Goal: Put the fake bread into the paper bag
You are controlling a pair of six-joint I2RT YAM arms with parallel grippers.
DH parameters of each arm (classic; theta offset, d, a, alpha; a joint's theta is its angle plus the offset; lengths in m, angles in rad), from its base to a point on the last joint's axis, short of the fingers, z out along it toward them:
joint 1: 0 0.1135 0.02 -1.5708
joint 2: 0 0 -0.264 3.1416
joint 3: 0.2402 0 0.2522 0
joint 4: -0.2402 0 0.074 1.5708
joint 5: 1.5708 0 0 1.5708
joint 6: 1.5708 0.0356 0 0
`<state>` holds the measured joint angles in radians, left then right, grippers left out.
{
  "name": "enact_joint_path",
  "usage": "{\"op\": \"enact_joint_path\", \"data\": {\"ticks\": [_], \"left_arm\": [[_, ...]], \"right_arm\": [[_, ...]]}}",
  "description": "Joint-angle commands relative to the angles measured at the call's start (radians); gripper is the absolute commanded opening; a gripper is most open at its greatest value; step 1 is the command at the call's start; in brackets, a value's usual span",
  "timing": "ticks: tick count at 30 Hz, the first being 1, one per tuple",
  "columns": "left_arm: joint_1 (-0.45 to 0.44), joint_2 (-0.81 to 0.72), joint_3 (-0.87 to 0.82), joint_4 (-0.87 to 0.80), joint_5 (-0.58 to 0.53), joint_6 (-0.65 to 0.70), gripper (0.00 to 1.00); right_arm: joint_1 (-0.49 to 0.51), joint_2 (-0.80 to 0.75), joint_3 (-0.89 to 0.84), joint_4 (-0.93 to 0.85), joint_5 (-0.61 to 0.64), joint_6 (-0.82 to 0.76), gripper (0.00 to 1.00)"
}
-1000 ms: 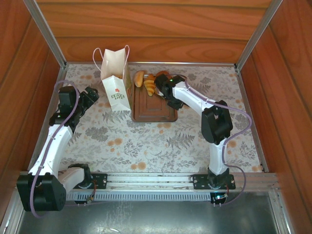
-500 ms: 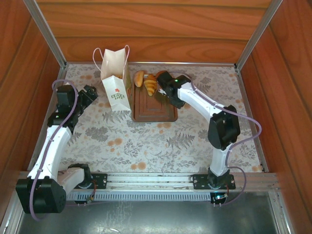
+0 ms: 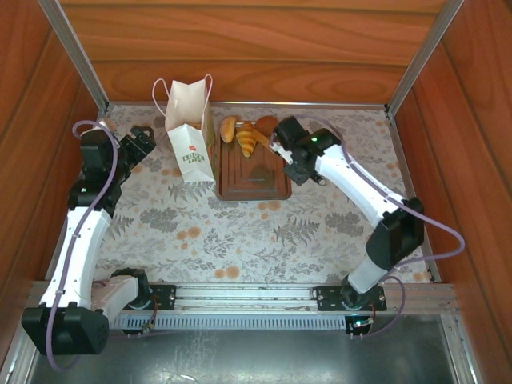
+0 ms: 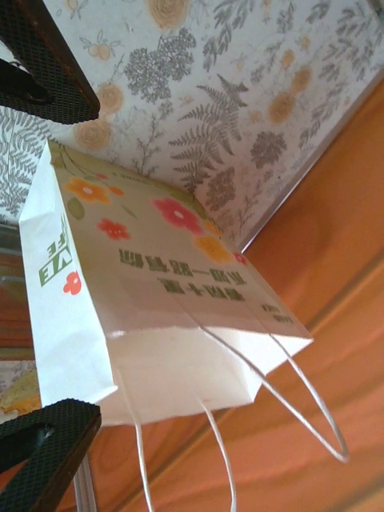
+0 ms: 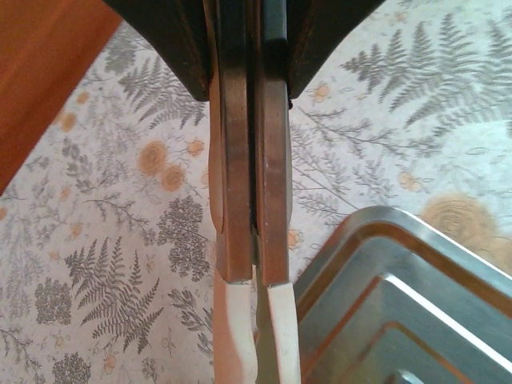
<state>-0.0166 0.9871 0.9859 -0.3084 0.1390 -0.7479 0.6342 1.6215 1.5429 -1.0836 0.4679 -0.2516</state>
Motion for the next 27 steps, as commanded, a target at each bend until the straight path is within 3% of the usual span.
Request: {"op": "enact_joint_path", "data": {"ticks": [1, 14, 22, 27], "left_arm": [[-0.006, 0.014, 0.055, -0.019, 0.055, 0.03, 0.92], [-0.006, 0.212, 0.226, -0.019, 0.13, 0.067, 0.88], [-0.005, 0.326, 0.291, -0.013, 0.164, 0.068, 0.83], [-0.006, 0.393, 0.322, 0.018, 0.202, 0.06, 0.75]], "right_arm": [[-0.007, -0.106, -0.003, 0.017, -0.094, 0.088, 0.04], [-0.001, -0.326, 0.062, 0.109, -0.344, 0.143, 0.04], [0.031, -0.29, 0.216, 0.151, -0.453, 0.15, 0.04], [0.067, -0.227, 0.287, 0.21, -0.49, 0.182, 0.04]]}}
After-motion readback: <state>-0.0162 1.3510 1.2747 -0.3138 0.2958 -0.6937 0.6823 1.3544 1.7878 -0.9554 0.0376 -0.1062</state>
